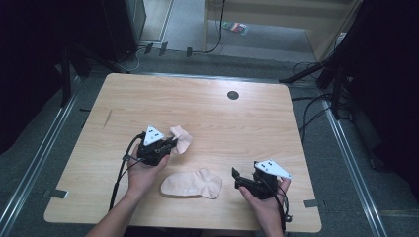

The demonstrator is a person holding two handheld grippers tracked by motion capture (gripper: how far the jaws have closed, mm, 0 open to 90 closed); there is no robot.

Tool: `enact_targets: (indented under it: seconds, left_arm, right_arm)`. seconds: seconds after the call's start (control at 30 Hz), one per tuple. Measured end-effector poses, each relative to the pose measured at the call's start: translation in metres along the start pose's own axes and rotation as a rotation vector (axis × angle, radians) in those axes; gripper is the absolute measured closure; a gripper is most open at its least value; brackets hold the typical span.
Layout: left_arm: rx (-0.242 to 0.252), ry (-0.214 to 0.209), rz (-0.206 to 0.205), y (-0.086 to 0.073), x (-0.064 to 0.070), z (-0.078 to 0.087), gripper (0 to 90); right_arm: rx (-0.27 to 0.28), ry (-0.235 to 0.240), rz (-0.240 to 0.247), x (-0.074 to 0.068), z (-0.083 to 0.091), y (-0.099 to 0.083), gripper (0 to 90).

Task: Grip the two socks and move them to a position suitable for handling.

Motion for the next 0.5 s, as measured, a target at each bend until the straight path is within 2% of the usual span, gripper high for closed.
enact_targets:
  seconds: [0.13, 0.2, 0.23, 0.33, 0.4, 0.43, 0.47, 0.5]
  left_arm:
    - [-0.004, -0.028, -0.030, -0.001, 0.014, -0.003, 84.8]
    - [-0.011, -0.042, -0.034, -0.003, 0.017, -0.005, 84.8]
    - [-0.017, -0.046, -0.035, -0.004, 0.018, -0.005, 84.8]
    - [-0.048, -0.062, -0.051, -0.007, 0.019, -0.009, 84.8]
    - [-0.066, -0.063, -0.057, -0.009, 0.019, -0.012, 84.8]
    - [-0.071, -0.061, -0.064, -0.010, 0.019, -0.013, 84.8]
    - [-0.079, -0.058, -0.071, -0.011, 0.018, -0.014, 84.7]
    - [-0.078, -0.059, -0.070, -0.012, 0.018, -0.015, 84.7]
  right_arm:
    - [0.043, 0.033, 0.025, -0.016, 0.000, 0.015, 24.3]
    - [0.052, 0.073, 0.048, -0.030, -0.005, 0.025, 31.4]
    - [0.052, 0.073, 0.048, -0.030, -0.005, 0.025, 31.4]
    - [0.047, 0.133, 0.061, -0.043, -0.015, 0.034, 41.0]
    - [0.023, 0.150, 0.081, -0.055, -0.030, 0.041, 47.5]
    - [0.023, 0.150, 0.081, -0.055, -0.030, 0.041, 47.5]
    - [-0.002, 0.171, 0.082, -0.062, -0.041, 0.043, 50.4]
    - [-0.002, 0.171, 0.082, -0.062, -0.041, 0.043, 50.4]
Point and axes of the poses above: each handheld gripper's, and its own axes: z roughly backward along the jaws, y roughly out of its top, x roughly to its right, the point moved 2 cm from there along -z, roughly forward along the jaws, and after that the axes turned 2 degrees about -x, right-handed, at the moved point
